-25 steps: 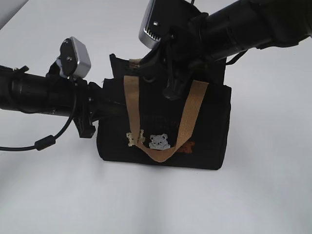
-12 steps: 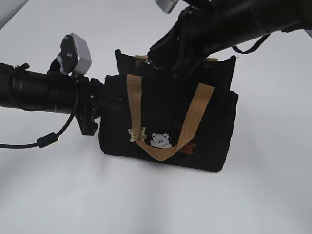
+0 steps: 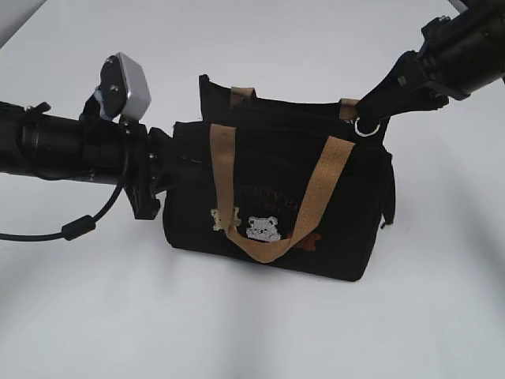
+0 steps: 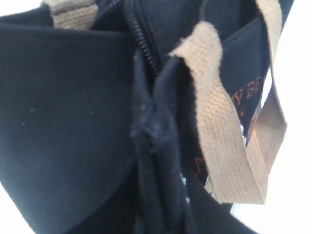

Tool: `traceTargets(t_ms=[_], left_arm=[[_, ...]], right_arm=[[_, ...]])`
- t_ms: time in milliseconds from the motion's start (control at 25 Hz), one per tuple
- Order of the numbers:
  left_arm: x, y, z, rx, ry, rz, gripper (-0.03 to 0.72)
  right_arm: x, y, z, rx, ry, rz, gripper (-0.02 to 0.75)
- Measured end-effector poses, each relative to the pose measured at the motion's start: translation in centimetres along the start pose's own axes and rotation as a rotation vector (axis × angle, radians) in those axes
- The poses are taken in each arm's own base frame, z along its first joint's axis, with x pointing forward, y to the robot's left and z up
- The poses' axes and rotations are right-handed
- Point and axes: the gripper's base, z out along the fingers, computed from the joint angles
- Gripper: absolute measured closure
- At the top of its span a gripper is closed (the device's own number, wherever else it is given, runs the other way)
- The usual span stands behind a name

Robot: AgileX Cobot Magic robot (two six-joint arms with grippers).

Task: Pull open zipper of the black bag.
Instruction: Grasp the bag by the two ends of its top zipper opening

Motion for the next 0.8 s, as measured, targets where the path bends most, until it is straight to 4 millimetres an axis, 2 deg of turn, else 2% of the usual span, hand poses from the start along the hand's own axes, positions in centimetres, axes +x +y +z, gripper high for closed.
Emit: traceTargets(t_ms=[80, 160, 240, 320, 400, 440, 520, 640, 800], left_arm=[[0.0, 0.0, 0.0, 0.000, 0.004, -0.015, 0.617], [0.3, 0.1, 0.0, -0.019, 0.035, -0.075, 0.589], [0.6, 0.5, -0.1, -0.061, 0.078, -0.195, 0.482], [0.5, 0.8, -0.7, -0.115, 0.097, -0.352, 0.343], [-0.2, 0.8, -1.5, -0.142, 0.097, -0.537, 0.276], [-0.6, 0.7, -2.0, -0.144, 0.102, -0.585, 0.265], [-1.5, 0.3, -3.1, -0.153, 0.139, -0.673, 0.283], [-2.4, -0.6, -5.6, -0.217, 0.219, -0.744, 0.379], [-3.3, -3.3, -9.8, -0.332, 0.257, -0.781, 0.435]], right_arm=[[0.1, 0.1, 0.0, -0.012, 0.008, 0.050, 0.729], [0.1, 0.4, 0.2, -0.014, 0.023, 0.057, 0.670], [0.3, 0.6, 0.3, -0.009, 0.054, 0.080, 0.542], [0.4, 0.9, -0.1, -0.006, 0.075, 0.123, 0.413], [0.6, 1.5, -0.8, -0.011, 0.103, 0.176, 0.372], [0.8, 1.8, -1.2, -0.010, 0.131, 0.195, 0.367], [1.4, 2.4, -2.2, 0.006, 0.198, 0.247, 0.371], [2.3, 3.1, -3.7, 0.049, 0.291, 0.312, 0.386], [4.4, 4.7, -6.3, 0.153, 0.296, 0.330, 0.395]])
